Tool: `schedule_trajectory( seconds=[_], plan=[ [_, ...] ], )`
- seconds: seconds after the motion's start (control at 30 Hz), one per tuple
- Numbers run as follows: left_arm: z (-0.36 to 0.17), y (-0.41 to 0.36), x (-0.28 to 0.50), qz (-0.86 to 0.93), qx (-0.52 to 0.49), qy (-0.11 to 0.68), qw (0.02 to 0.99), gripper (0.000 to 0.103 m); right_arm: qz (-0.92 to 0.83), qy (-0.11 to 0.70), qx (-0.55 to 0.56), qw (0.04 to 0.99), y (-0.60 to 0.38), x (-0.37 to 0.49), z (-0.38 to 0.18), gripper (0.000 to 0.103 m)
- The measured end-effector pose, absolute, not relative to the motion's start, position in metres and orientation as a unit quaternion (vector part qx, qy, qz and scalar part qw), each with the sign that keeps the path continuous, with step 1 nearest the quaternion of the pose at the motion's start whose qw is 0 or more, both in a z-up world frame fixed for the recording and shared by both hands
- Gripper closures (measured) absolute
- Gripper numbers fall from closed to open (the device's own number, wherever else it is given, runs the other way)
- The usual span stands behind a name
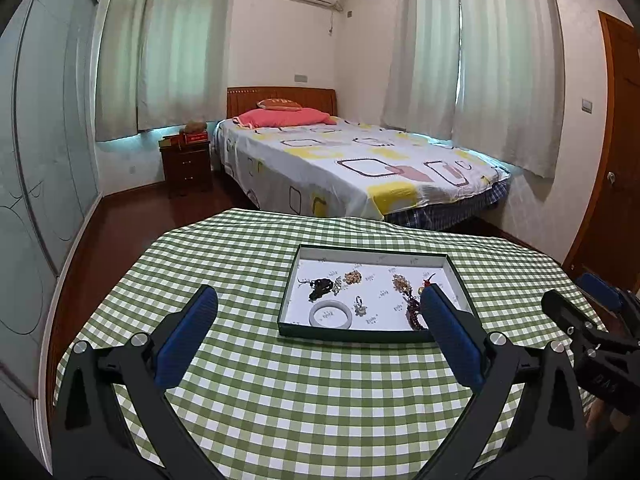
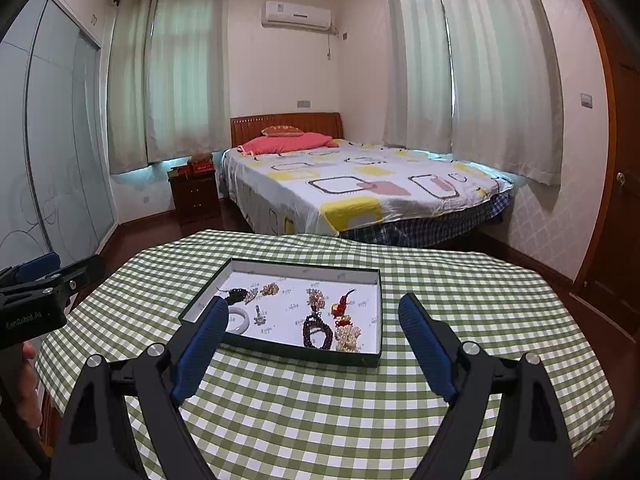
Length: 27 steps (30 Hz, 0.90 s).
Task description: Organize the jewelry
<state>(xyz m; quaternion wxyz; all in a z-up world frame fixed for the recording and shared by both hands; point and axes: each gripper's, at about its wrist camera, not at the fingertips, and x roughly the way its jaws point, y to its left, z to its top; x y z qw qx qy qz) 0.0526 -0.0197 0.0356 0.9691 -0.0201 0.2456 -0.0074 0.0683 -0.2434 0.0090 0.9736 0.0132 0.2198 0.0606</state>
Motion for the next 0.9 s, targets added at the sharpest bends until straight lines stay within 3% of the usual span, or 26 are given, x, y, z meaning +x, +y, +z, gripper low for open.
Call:
schedule_trajectory(
  seconds=[0.9],
  plan=[
    [0.0373, -0.0165, 0.0467, -0.007, -0.025, 0.243, 0.970, 0.004, 0.062, 0.212, 0.010, 0.975, -0.2426, 0.0608, 0.0084, 0.019]
  ],
)
